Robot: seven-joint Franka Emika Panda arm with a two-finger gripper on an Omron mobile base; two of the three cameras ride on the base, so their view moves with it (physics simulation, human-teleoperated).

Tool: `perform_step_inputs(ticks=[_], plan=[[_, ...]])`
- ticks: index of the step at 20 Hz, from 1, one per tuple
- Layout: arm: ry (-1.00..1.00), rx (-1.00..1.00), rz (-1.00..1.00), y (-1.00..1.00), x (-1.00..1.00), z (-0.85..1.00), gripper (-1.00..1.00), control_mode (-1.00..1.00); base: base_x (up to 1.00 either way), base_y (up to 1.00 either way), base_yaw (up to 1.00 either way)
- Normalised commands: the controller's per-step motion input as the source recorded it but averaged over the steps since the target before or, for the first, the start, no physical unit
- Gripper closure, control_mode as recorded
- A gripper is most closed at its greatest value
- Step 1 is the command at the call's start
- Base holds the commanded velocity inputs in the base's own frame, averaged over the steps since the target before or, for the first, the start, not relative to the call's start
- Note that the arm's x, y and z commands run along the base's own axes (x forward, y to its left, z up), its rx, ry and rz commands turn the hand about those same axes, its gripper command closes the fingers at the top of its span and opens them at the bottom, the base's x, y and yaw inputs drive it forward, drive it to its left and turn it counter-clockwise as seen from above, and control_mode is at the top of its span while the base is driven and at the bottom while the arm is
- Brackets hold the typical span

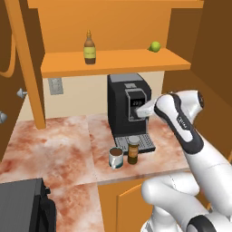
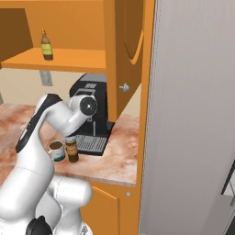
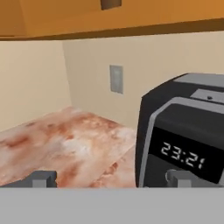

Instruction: Pick the cinnamon and honey bottle from the cabinet and place them next to the mug.

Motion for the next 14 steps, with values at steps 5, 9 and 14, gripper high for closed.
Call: perform_step_inputs(ticks=[5,9,14], plan=[[0.08,0.00,-0.25,0.00,0.00,0.39,-1.00,-1.00,0.00,0.00,0.00],[0.05,0.00,-0.27,0.00,0.00,0.43,-1.00,-1.00,0.00,0.00,0.00],[0.01,0.00,-0.25,0.00,0.00,0.60,-1.00,-1.00,0.00,0.00,0.00]])
